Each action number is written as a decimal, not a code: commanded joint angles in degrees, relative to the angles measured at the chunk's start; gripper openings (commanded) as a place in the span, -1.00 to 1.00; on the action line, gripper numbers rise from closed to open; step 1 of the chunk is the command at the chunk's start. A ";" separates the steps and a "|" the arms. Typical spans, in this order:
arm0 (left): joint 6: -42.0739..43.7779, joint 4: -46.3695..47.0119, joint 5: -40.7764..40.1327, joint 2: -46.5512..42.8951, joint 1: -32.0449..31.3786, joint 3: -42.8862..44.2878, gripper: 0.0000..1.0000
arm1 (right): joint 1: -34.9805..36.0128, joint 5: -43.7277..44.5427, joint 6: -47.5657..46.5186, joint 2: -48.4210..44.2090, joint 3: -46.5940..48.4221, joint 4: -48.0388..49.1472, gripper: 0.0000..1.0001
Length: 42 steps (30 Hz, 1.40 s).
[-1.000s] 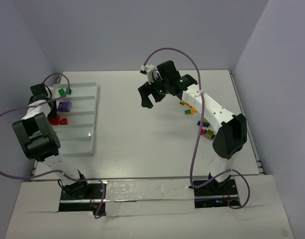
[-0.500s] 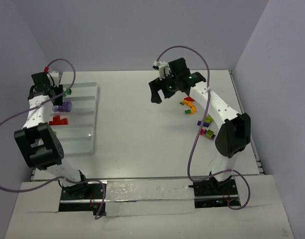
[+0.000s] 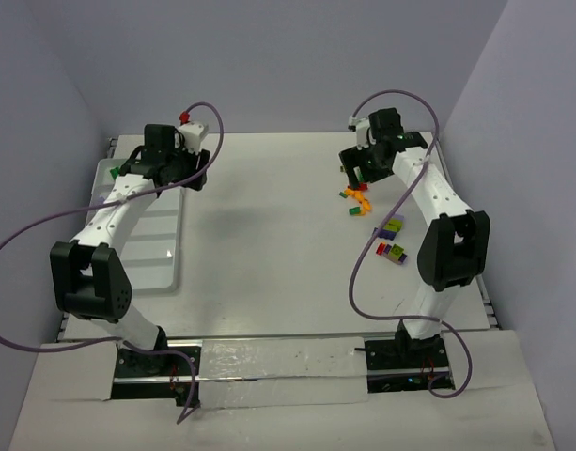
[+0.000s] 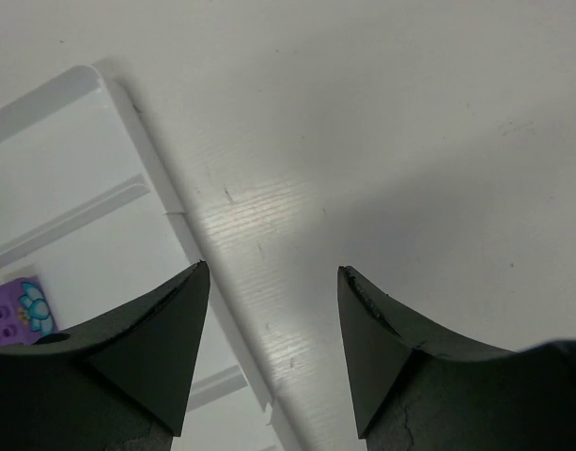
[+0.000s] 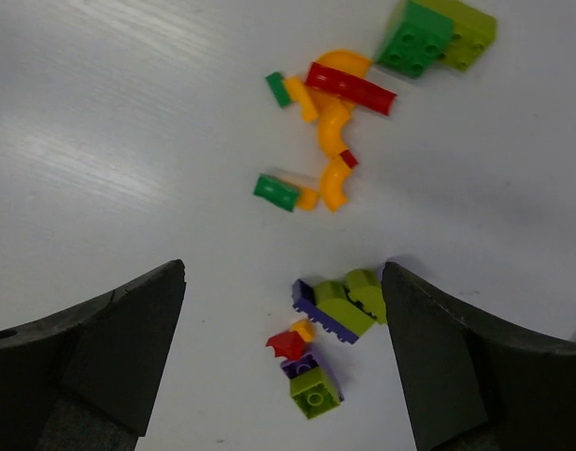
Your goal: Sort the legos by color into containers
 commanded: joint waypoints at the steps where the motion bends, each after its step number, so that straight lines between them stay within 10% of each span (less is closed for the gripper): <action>1: -2.48 0.43 1.62 0.45 -1.28 2.07 0.31 | -2.31 4.75 2.06 5.87 5.98 0.78 0.79; 14: -2.43 0.76 -0.17 0.98 -1.56 1.57 0.32 | -2.61 7.67 9.53 25.64 21.79 4.08 0.53; 42: -2.46 1.16 -2.62 3.15 -1.56 3.76 0.33 | -4.53 9.64 11.17 36.03 29.49 6.29 0.07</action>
